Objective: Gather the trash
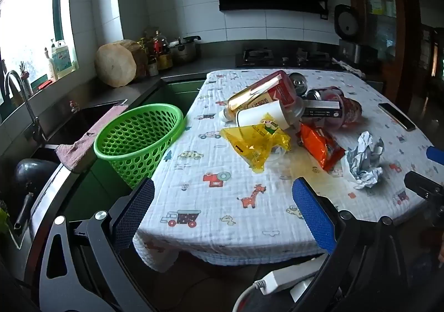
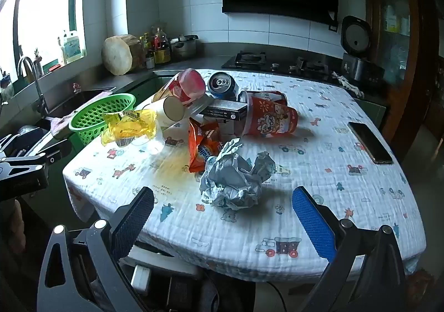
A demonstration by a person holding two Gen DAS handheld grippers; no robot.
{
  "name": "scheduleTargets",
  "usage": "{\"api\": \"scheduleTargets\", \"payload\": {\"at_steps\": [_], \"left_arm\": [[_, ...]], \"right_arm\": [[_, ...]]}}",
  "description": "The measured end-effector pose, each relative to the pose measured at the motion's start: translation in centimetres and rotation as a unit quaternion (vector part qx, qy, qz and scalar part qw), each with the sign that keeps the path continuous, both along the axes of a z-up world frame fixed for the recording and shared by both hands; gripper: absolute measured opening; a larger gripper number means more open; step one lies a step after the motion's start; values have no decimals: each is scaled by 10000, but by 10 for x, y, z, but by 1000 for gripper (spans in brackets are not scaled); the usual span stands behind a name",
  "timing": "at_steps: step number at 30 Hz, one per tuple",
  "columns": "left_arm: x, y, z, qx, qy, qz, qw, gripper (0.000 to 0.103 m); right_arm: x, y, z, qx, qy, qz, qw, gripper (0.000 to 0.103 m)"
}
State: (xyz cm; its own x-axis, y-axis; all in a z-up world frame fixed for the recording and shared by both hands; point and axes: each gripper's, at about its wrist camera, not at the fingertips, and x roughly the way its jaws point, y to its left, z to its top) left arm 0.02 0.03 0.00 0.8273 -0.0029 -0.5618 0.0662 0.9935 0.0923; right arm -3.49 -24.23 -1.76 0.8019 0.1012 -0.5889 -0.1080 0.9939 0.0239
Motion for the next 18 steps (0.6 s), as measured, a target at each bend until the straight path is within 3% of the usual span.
{"api": "scheduleTargets", "payload": {"at_steps": [18], "left_arm": [[1, 5, 7, -124, -89, 77, 9999, 98]], "right_arm": [[4, 0, -1, -19, 27, -26, 10000, 97]]}}
